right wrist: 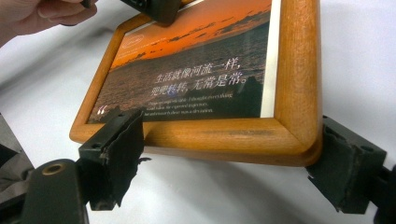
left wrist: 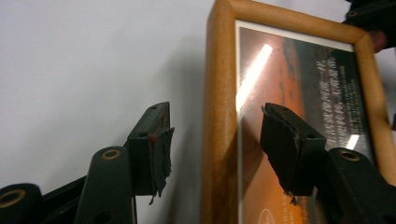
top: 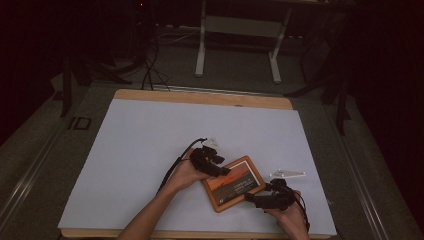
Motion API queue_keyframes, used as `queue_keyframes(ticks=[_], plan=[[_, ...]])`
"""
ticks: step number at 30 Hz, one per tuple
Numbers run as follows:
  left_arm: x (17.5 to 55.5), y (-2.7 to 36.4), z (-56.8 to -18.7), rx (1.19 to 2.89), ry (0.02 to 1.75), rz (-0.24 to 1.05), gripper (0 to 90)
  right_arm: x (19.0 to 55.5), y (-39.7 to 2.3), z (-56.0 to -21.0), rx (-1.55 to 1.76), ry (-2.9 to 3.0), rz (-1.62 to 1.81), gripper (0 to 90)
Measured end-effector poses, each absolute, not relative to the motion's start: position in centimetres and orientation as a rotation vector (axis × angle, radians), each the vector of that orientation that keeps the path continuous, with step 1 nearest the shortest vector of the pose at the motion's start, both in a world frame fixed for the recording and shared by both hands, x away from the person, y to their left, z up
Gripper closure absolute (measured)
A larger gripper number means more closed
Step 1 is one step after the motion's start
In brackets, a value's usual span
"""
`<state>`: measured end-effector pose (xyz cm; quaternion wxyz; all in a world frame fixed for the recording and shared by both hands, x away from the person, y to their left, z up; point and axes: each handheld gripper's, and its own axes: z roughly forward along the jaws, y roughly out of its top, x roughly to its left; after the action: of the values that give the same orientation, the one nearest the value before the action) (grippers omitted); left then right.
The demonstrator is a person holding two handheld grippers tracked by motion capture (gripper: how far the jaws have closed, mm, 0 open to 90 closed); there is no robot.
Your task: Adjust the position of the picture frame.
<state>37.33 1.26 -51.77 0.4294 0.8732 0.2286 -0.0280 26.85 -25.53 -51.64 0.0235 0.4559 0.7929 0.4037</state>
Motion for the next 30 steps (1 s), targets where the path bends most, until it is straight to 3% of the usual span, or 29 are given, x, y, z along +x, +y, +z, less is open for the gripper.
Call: queue_keyframes(ticks=[14,21,30], plan=[[37.7,0.3,-52.2,2.161,0.526,-0.193,42.2,27.6,-26.0,-51.7,1.529,2.445,1.326,23.3],[38.0,0.4,-52.3,2.155,0.530,-0.232,42.3,28.1,-26.4,-51.7,1.614,2.374,1.365,37.3],[38.1,0.7,-51.0,2.160,0.515,-0.163,42.0,28.9,-25.7,-50.4,1.565,2.322,1.375,44.5]])
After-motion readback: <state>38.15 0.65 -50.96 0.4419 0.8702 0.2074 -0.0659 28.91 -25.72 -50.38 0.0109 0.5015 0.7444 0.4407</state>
